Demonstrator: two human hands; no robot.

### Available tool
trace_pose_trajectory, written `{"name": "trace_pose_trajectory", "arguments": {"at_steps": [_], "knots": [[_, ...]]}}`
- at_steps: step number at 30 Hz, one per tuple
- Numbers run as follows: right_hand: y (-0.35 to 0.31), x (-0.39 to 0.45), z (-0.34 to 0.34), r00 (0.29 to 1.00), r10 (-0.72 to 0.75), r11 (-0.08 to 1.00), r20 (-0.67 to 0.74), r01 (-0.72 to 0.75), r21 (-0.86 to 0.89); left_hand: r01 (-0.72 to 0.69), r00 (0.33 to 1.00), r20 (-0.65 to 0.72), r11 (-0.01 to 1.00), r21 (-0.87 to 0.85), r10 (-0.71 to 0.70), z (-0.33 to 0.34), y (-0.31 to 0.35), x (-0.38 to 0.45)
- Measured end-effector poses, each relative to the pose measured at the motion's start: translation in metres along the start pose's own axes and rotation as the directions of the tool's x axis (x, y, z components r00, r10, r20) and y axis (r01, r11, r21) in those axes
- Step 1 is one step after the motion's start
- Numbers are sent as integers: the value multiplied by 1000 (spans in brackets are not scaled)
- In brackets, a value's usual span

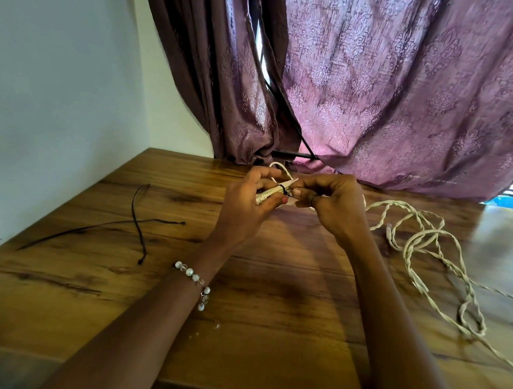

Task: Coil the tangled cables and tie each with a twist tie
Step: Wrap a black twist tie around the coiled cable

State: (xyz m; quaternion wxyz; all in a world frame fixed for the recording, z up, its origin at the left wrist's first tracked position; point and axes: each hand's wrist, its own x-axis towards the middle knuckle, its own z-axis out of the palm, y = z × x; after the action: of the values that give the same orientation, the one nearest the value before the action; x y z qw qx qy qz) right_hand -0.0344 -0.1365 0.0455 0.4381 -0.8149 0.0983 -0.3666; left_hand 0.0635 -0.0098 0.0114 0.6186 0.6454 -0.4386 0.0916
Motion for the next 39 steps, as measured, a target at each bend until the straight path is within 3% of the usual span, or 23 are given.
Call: {"name": "trace_pose_trajectory", "arguments": {"at_steps": [12, 24, 39], "knots": [[-2, -2, 2, 995, -93, 974, -18, 87, -210, -59, 996, 69, 993, 99, 53, -2, -1, 0], [-1, -2, 0, 995, 95, 995, -16, -94, 22, -78, 995, 78, 990, 121, 69, -2, 3, 0], [-1, -2, 1, 999, -32, 995, 1, 32, -94, -98, 989, 124, 991, 97, 85, -2, 2, -1]]}}
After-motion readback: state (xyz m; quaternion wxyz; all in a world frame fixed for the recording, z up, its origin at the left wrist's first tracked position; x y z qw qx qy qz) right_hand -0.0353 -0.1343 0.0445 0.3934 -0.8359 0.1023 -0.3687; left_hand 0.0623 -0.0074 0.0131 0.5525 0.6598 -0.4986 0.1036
